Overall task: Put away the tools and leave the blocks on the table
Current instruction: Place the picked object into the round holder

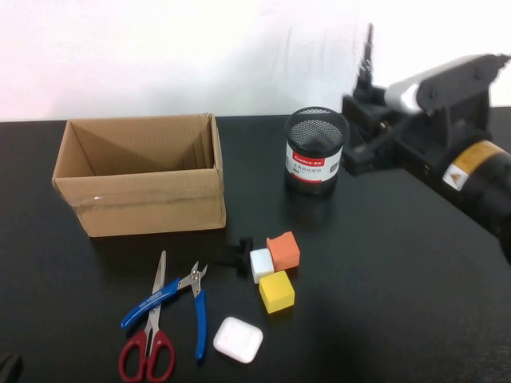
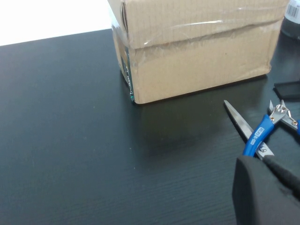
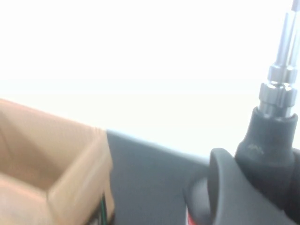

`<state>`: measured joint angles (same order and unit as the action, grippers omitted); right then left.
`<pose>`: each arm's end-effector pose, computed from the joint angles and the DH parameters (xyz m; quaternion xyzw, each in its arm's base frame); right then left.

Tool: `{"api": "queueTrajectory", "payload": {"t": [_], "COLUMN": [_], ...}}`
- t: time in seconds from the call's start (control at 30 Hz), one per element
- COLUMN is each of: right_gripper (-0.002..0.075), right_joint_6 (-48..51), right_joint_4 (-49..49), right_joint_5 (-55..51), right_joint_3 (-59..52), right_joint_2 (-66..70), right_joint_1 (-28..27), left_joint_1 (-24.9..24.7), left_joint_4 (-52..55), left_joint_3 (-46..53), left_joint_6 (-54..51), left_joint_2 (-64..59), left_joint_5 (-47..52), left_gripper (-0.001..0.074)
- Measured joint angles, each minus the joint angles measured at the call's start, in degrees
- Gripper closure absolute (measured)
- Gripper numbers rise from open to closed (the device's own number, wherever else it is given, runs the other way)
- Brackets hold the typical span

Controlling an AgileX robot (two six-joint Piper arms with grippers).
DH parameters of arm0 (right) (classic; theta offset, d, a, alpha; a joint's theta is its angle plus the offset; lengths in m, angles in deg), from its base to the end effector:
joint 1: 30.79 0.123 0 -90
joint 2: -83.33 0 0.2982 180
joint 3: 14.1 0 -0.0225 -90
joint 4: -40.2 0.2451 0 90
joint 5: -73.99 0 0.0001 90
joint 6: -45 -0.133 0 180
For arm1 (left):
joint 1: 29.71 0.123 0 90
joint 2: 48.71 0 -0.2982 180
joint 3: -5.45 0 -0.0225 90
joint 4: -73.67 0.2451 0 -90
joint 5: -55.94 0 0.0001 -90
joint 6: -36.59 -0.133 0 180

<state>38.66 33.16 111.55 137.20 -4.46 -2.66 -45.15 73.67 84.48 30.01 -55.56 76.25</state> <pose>0.3173 0.1809 0.3292 -0.1847 0.6403 0.2099 0.7154 0.0718 -0.0198 0.1614 0.1527 0.7849 -0.0464 0.5987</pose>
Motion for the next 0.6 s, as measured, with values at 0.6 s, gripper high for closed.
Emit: {"api": "queueTrajectory", "payload": {"t": [0.6], "right_gripper": [0.0732], "right_joint_6": [9.9], "right_joint_4": [10.5], "right_joint_5": [9.3], "right_joint_3": [11.9], "right_joint_2": [18.1], "right_joint_1": [-0.6], "left_joint_1": [0.0], "left_joint_4": [0.0], "left_joint_3": [0.0], "left_joint_6": [0.0], "left_joint_2": [0.0], "left_joint_5": [0.0], "left_gripper": [0.0739]}}
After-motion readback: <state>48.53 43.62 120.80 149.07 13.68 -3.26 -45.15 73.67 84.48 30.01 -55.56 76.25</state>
